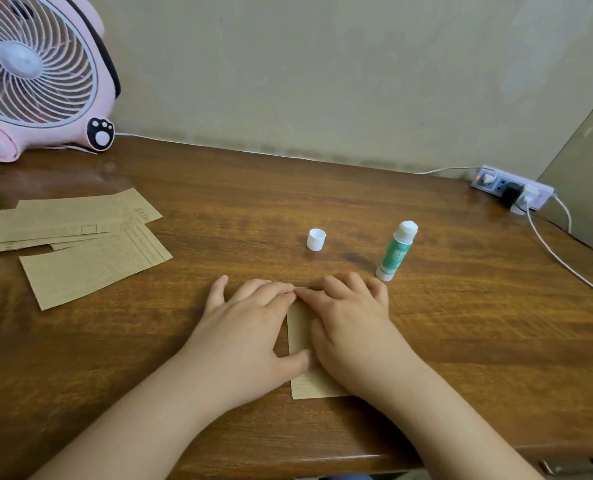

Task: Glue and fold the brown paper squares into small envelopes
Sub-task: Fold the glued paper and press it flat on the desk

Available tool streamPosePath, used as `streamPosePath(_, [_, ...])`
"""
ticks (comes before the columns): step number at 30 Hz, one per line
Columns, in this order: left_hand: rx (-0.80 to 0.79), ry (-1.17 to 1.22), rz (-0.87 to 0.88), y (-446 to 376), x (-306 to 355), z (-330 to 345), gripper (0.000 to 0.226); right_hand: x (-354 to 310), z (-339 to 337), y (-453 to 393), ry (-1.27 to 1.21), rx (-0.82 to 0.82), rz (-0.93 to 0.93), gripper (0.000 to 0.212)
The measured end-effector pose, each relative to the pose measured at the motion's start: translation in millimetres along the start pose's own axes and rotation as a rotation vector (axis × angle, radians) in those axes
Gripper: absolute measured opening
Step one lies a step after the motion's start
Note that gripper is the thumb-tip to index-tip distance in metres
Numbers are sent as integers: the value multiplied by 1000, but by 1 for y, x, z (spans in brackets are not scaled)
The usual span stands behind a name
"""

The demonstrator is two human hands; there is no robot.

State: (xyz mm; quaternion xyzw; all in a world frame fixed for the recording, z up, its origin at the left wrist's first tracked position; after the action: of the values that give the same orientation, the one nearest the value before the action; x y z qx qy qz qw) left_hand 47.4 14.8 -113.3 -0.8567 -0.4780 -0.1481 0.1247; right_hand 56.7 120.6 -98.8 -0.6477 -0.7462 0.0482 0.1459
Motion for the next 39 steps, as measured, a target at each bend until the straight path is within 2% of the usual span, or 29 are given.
streamPosePath(5, [-9, 14, -15, 3, -1, 2, 104, 30, -5, 7, 110, 88, 122, 41])
streamPosePath(10, [-3, 7, -27, 3, -1, 1, 104, 17, 3, 8, -37, 7, -4, 62])
streamPosePath(15, [13, -24, -50, 9, 3, 0, 105, 29, -5, 14, 72, 84, 77, 45])
streamPosePath(17, [10, -9, -55, 9, 3, -1, 103, 12, -7, 13, -11, 60, -40, 49])
streamPosePath(20, [-15, 15, -67, 10, 1, 0, 84, -7, -4, 18, -123, -51, -168, 65])
streamPosePath(25, [-45, 46, -73, 11, 0, 0, 76, 27, -6, 21, 24, 5, 7, 52])
streamPosePath(30, [-33, 62, -84, 10, -1, -2, 73, -8, -10, 25, -129, -30, -211, 63])
streamPosePath(35, [-49, 67, -78, 11, -3, 1, 77, 35, -6, 20, -16, -13, -37, 62])
streamPosePath(39, [-54, 58, -74, 11, -3, 1, 77, 14, -8, 38, -159, -50, -199, 55])
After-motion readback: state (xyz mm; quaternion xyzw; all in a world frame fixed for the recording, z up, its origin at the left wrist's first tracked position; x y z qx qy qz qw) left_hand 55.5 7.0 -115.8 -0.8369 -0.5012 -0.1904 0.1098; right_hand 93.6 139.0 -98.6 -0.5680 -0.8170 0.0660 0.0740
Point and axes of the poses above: each hand's wrist, its own y-axis away from the middle knuckle, its own z-axis out of the palm, x = y × z, the point moved 7 cm from there along -y, towards the middle knuckle, and after that the axes turned 10 degrees about y, right-handed, at the moved point
